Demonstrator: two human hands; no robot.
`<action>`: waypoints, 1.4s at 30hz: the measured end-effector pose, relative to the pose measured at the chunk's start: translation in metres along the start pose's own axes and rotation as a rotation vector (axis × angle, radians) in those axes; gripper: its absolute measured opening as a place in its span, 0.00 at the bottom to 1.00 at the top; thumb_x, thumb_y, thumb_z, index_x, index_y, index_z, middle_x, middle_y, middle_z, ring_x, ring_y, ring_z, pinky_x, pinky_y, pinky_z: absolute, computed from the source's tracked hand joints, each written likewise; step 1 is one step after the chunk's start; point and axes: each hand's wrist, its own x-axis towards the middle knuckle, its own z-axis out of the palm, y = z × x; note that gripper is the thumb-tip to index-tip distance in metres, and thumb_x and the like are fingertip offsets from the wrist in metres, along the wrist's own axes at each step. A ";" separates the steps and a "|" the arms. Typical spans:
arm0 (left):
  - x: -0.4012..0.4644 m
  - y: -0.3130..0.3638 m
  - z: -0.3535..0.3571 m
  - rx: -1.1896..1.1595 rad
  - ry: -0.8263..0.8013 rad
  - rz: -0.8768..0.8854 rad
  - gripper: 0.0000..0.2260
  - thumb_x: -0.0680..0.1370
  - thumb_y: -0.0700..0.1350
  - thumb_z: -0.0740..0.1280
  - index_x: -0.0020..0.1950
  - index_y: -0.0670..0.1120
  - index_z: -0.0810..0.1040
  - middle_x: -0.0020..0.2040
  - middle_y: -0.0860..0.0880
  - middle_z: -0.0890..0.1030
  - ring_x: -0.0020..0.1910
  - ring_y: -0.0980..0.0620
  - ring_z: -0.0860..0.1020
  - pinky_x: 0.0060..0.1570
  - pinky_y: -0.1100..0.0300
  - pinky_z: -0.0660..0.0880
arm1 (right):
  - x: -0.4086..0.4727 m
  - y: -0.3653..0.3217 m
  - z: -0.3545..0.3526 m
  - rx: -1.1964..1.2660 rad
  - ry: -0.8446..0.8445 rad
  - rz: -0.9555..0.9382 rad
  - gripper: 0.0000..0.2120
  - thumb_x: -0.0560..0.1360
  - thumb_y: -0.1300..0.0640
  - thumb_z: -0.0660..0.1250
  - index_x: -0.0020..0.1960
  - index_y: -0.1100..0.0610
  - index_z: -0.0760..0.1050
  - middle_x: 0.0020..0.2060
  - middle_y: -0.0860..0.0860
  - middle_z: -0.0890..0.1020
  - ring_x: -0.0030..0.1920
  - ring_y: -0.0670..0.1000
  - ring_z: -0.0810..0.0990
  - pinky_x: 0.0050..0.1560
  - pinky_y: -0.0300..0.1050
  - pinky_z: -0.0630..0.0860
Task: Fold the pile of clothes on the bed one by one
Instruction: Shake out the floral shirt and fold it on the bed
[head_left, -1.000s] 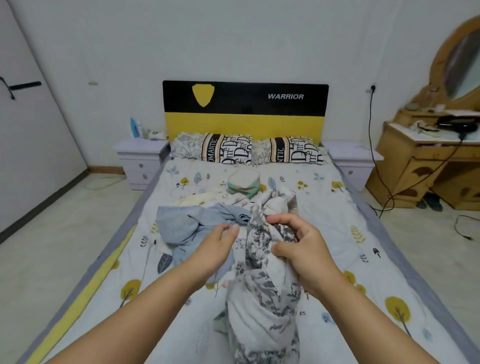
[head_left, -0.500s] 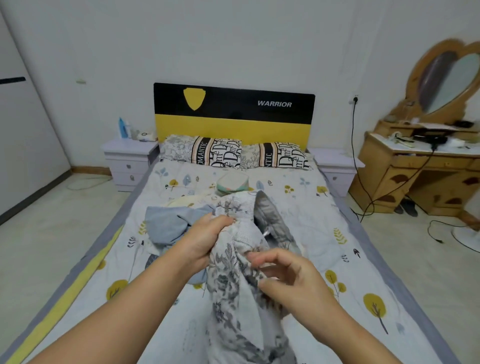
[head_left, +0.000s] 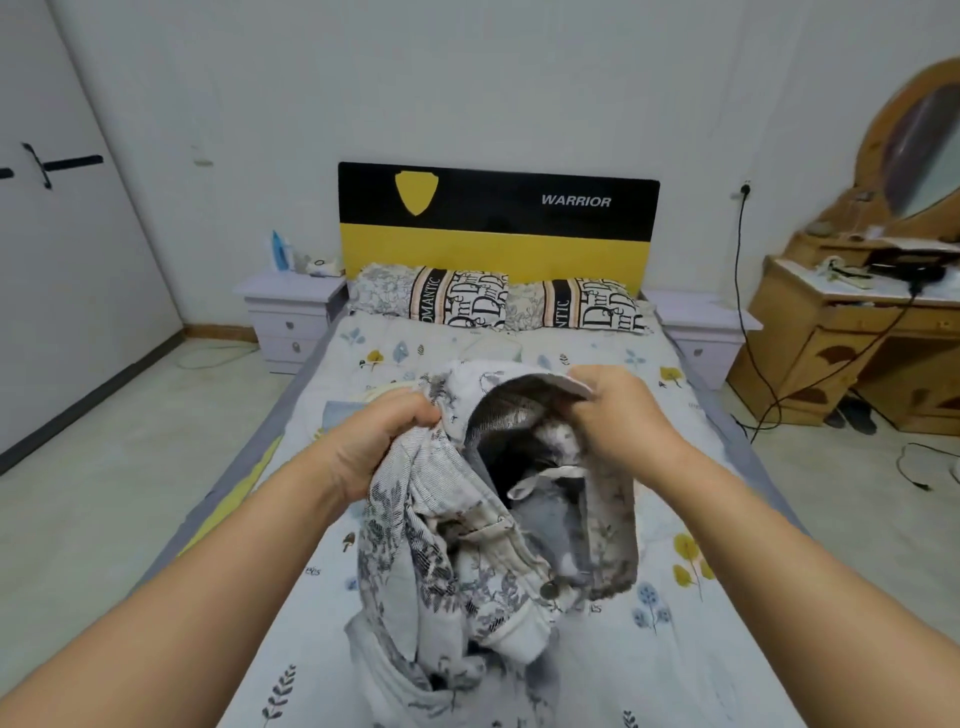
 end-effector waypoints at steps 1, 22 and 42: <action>-0.001 0.000 -0.006 0.094 0.007 0.013 0.06 0.63 0.40 0.64 0.37 0.42 0.69 0.29 0.43 0.73 0.28 0.48 0.73 0.29 0.62 0.70 | 0.002 -0.004 -0.006 0.022 0.034 0.019 0.18 0.74 0.67 0.62 0.29 0.51 0.69 0.26 0.48 0.73 0.30 0.49 0.69 0.27 0.41 0.62; 0.010 -0.075 0.033 1.241 0.553 0.581 0.15 0.71 0.48 0.66 0.56 0.47 0.70 0.56 0.48 0.67 0.57 0.47 0.64 0.52 0.55 0.59 | 0.011 -0.053 -0.014 0.434 0.006 0.080 0.15 0.73 0.68 0.60 0.37 0.52 0.78 0.38 0.52 0.82 0.38 0.53 0.79 0.35 0.44 0.76; 0.015 -0.016 -0.072 0.752 0.603 0.217 0.07 0.79 0.43 0.59 0.42 0.45 0.64 0.34 0.46 0.70 0.33 0.48 0.68 0.32 0.55 0.61 | 0.019 0.048 -0.054 -0.086 0.223 0.201 0.12 0.75 0.68 0.61 0.41 0.56 0.79 0.39 0.57 0.81 0.39 0.55 0.76 0.37 0.42 0.68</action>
